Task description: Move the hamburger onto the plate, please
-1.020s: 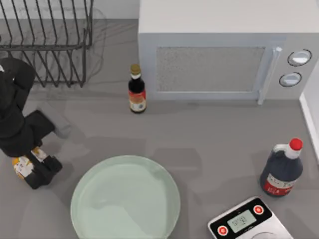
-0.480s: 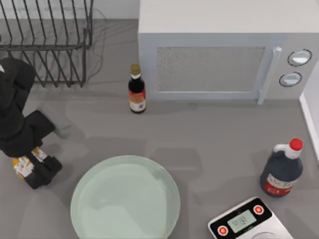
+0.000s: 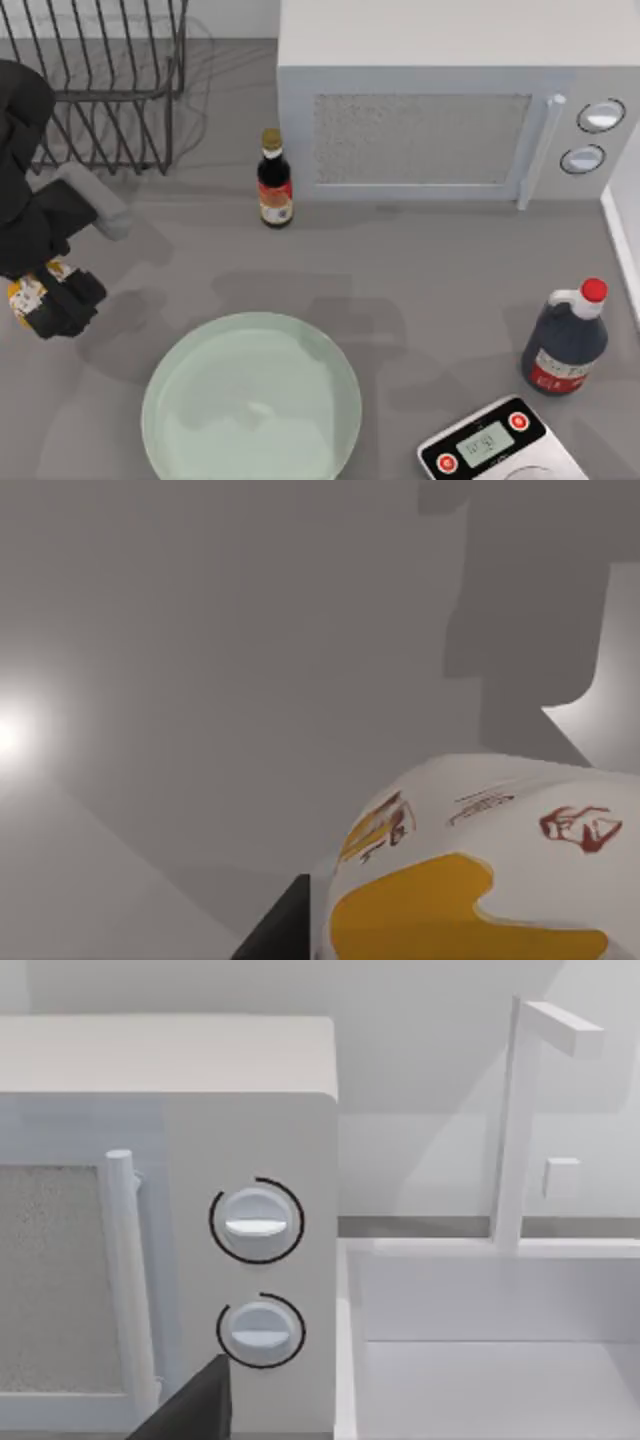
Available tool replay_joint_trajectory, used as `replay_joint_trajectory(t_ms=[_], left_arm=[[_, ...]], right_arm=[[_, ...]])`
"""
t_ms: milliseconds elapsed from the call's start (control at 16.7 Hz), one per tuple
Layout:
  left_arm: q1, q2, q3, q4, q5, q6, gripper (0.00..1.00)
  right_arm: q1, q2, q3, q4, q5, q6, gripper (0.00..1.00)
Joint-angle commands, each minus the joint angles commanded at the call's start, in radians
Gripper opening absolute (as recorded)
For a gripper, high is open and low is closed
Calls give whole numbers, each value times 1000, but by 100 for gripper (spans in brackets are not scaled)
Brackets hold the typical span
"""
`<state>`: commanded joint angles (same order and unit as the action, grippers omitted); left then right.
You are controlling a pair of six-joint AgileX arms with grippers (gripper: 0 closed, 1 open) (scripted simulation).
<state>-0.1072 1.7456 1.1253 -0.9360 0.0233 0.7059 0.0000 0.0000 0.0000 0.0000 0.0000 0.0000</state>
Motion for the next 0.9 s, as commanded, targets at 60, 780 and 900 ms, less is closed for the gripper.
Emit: replay_joint_trajectory(t_ms=[60,780,900], left_arm=[[0,-17,28,-54,0,-1,0],[-19,-58,114,-173,-2,-58,0],[-46,-40,131,-182,-4,-143,0]], right_arm=[[0,0,0,0,0,0,100],[0,0,0,0,0,0,100],[0,0,0,0,0,0,100]])
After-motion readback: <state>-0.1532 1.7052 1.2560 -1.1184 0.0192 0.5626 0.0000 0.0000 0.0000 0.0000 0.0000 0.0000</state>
